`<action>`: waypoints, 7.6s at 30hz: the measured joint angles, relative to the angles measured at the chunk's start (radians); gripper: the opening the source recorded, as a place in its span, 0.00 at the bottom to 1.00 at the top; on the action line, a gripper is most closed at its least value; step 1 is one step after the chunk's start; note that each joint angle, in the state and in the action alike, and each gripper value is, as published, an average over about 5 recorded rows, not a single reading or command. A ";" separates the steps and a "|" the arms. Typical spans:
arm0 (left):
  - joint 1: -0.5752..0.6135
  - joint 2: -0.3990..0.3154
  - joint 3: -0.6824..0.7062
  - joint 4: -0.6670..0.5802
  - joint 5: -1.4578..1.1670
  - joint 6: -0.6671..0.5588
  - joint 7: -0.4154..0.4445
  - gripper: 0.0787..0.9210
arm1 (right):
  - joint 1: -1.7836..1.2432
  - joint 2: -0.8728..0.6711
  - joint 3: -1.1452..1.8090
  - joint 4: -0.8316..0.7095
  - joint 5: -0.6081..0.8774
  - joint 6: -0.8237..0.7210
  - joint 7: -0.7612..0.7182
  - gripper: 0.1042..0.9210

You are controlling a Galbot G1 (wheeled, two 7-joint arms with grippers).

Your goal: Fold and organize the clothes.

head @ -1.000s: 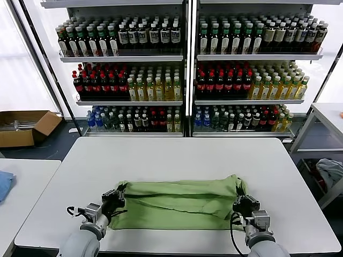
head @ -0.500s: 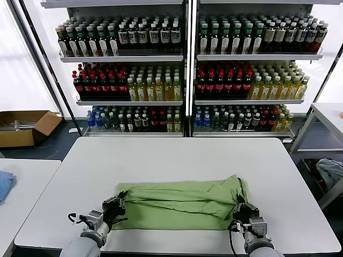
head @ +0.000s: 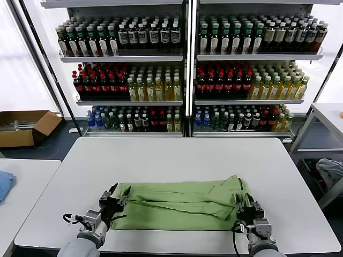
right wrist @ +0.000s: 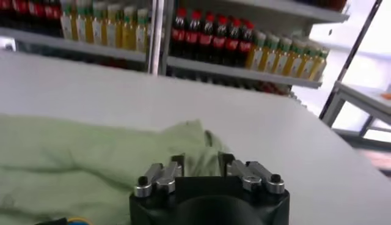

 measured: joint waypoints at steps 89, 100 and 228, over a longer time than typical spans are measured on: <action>-0.004 0.344 -0.490 0.177 -0.229 0.047 0.020 0.03 | 0.059 -0.009 -0.037 0.108 0.021 -0.020 0.040 0.88; -0.015 0.291 -0.429 0.063 -0.236 0.082 -0.008 0.03 | 0.011 -0.007 -0.007 0.126 0.014 -0.003 0.037 0.88; -0.059 0.061 -0.201 0.248 -0.254 0.039 0.090 0.45 | 0.062 0.029 -0.184 0.012 -0.045 0.050 0.035 0.88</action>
